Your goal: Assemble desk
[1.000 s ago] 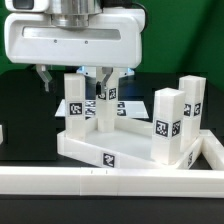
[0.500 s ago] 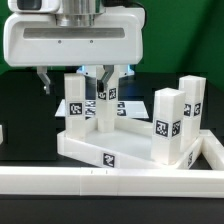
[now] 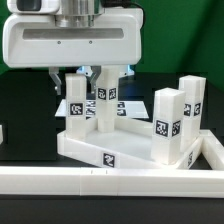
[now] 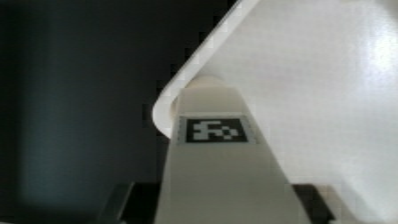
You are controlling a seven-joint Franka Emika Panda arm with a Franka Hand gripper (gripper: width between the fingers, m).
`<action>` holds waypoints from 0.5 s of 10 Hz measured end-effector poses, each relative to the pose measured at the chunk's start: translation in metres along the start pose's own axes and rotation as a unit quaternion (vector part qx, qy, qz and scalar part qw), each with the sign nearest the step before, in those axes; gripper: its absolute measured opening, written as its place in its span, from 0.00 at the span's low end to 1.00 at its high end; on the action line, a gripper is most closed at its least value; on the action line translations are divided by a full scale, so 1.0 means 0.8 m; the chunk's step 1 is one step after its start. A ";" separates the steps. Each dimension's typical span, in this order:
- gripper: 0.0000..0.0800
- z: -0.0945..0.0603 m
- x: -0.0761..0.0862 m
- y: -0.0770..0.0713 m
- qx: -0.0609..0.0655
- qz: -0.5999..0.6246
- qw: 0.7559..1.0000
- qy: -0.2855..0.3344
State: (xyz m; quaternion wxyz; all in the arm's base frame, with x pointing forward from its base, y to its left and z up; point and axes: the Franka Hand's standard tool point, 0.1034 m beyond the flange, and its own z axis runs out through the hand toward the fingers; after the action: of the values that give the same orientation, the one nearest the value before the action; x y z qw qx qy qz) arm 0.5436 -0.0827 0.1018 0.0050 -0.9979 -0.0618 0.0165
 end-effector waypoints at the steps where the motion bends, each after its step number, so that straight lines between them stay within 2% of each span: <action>1: 0.36 0.000 0.000 0.000 0.001 0.071 0.997 0.000; 3: 0.36 0.000 -0.001 0.001 0.002 0.181 0.983 -0.002; 5: 0.36 0.000 -0.002 0.003 0.009 0.287 0.958 -0.001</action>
Offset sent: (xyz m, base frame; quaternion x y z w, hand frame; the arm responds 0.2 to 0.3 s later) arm -0.0017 -0.0020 0.0037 0.0289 -0.0107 0.2441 0.9693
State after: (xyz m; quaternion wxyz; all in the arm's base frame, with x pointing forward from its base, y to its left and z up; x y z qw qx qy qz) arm 0.5424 -0.0851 0.1018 0.0088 -0.9736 0.2272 0.0187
